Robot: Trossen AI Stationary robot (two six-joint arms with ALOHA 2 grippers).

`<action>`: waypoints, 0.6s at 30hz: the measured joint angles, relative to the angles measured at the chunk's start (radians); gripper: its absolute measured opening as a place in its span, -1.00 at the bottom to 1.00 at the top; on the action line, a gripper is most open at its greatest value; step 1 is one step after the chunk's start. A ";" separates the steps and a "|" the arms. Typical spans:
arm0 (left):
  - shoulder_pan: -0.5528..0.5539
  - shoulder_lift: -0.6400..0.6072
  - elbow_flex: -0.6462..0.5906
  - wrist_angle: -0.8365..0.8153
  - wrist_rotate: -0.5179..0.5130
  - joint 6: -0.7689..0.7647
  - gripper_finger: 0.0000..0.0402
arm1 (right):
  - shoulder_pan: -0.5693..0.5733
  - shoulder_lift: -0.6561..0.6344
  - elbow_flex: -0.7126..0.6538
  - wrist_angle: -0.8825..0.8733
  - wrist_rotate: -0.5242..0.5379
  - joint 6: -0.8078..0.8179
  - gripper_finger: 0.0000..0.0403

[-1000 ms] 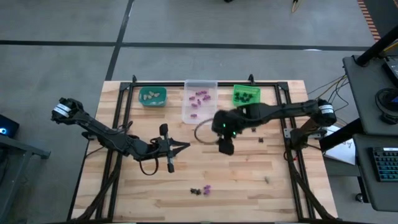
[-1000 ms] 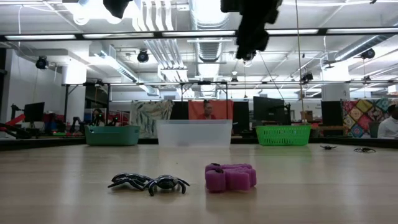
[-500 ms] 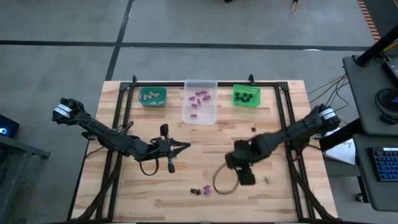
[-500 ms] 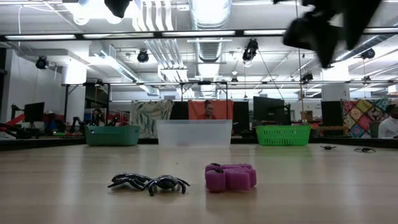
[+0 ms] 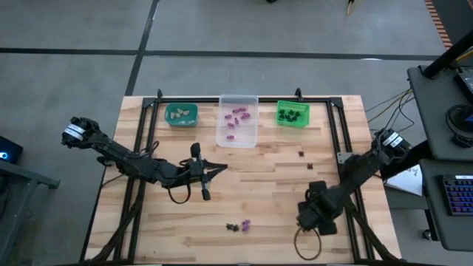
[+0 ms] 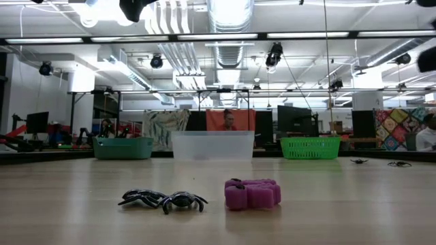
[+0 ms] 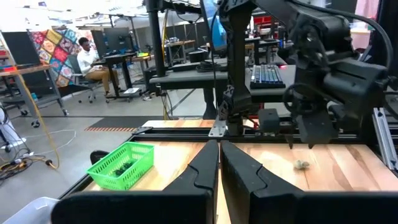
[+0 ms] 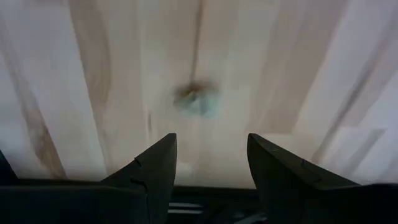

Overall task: Sort Halloween decoration
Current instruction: Put the white skull toy into the light blue bin

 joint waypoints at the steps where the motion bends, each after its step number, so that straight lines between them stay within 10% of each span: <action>1: 0.002 0.000 0.000 0.002 0.000 0.000 -1.00 | 0.017 0.000 -0.009 0.008 -0.001 0.012 -0.07; 18: 0.005 0.000 0.000 0.010 0.000 0.000 -1.00 | 0.094 0.000 -0.094 0.099 0.061 0.061 -0.23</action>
